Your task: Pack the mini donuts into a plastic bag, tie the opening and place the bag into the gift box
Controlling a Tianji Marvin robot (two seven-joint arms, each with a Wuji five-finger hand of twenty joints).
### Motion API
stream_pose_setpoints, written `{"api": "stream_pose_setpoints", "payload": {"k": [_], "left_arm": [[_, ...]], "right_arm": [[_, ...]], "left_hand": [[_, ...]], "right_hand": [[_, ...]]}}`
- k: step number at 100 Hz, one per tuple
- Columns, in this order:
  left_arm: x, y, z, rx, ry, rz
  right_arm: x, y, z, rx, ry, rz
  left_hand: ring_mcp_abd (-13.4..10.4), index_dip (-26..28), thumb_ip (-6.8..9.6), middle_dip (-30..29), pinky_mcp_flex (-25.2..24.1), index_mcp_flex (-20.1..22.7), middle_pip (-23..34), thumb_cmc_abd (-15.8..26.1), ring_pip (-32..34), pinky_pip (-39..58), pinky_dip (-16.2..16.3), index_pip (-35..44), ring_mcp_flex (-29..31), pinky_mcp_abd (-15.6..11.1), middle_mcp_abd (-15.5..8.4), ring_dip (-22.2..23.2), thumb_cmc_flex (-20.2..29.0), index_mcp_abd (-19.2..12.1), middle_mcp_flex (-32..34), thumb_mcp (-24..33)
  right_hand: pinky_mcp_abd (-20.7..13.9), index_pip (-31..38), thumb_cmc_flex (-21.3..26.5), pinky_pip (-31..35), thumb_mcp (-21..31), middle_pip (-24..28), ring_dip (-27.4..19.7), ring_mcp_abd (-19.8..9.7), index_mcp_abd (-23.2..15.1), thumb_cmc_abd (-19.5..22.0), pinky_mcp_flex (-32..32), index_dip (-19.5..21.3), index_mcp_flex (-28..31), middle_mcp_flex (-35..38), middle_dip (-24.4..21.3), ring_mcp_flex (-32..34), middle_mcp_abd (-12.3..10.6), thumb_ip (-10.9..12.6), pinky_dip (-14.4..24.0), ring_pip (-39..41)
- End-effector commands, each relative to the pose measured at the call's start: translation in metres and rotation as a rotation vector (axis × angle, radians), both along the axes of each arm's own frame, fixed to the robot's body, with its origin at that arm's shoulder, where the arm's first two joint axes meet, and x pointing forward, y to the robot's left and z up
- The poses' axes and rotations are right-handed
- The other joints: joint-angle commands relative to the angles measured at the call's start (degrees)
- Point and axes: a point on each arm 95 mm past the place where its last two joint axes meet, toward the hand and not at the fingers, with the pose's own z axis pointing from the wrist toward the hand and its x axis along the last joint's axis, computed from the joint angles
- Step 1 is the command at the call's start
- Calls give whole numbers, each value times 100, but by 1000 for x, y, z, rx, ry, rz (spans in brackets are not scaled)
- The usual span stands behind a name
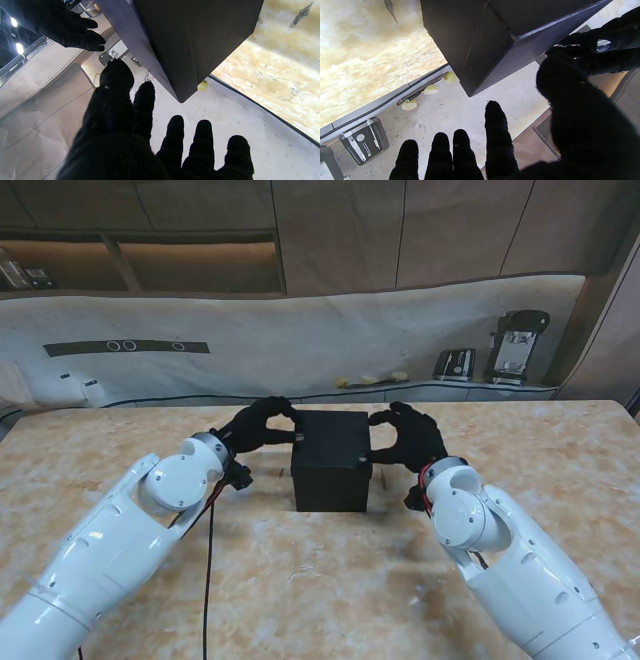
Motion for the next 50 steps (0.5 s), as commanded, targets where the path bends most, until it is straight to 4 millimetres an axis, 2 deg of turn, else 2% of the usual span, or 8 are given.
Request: {"api": "stream_pose_setpoints", "payload": {"k": [1,50], "left_arm": [[0,-5,-2,20,7,-18],[-5,-5,-32,126,0,-85]], "right_arm": [[-1,4,-7,3,31,6],[-6,4,-34,-32,113,-9]], "left_hand": [[-174,-32,94,-33,-3,-121,-35,74,-155,-140,150,-128,-155,-154,-124,-98,-77,-95,-220,23],[-171,-28,106,-35,-17,-182,-108,42,-205,-254,290,-126,-169,-150,-87,-76,34,-61,-243,29]], "right_hand": [[-44,-20,-9,-129,-90,-73,-32,-146,-186,-11,-49,-22,-91,109,-141,1,-148,157,-46,-110],[-27,-7,172,-166,-43,-55,-13,-113,-103,-136,-35,-24,-46,106,-118,-2,-117,125,-101,-120]]}}
